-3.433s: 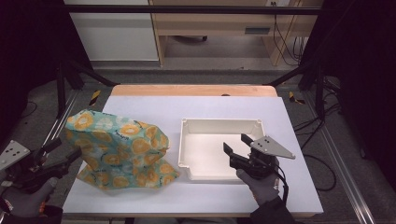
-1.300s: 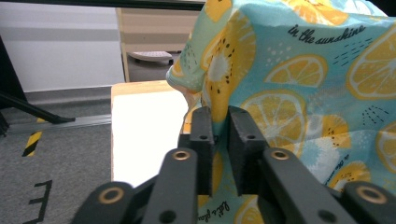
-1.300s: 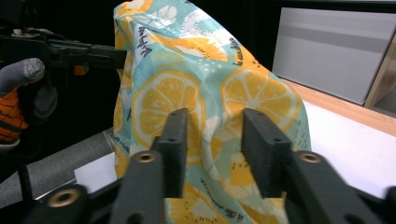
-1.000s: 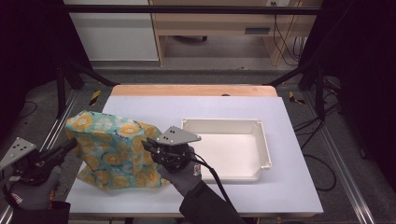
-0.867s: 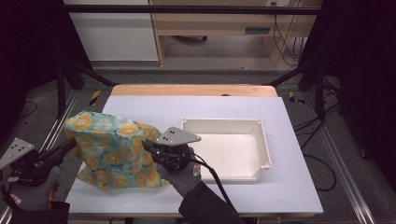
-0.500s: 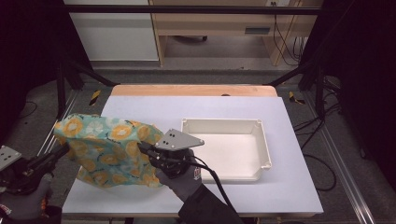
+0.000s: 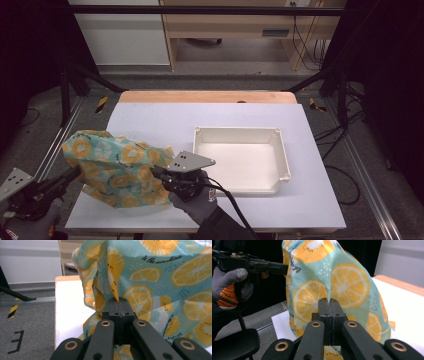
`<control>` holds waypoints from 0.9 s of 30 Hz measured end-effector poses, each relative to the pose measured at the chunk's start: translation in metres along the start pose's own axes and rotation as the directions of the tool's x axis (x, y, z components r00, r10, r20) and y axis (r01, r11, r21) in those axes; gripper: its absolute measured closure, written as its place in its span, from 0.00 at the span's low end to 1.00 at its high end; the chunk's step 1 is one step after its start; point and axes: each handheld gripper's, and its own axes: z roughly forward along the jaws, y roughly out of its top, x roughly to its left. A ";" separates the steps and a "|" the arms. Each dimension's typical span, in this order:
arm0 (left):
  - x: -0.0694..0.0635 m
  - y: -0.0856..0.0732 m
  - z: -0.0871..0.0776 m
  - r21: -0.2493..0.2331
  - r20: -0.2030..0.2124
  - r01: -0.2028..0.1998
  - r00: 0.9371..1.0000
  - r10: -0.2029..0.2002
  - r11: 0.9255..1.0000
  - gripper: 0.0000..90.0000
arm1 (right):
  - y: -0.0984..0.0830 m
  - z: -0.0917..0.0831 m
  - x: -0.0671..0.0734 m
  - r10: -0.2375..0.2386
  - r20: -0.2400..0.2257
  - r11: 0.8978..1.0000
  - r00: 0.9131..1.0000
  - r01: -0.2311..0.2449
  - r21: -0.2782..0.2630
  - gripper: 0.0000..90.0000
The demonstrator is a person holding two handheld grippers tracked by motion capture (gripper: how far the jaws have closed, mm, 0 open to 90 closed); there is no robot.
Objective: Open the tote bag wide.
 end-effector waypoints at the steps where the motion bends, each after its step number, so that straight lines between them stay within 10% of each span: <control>1: 0.000 -0.001 0.002 0.003 0.001 0.003 1.000 -0.003 1.000 1.00 | -0.002 0.001 -0.001 0.006 0.001 1.000 1.000 -0.006 0.004 1.00; 15: 0.001 -0.005 0.010 0.031 0.007 0.004 1.000 -0.005 1.000 1.00 | 0.018 -0.003 -0.003 0.016 -0.014 0.997 1.000 -0.017 -0.078 0.68; 27: 0.002 0.006 0.003 -0.015 -0.003 0.014 1.000 -0.014 1.000 0.92 | 0.020 0.014 -0.001 -0.006 -0.011 1.000 1.000 0.006 -0.013 1.00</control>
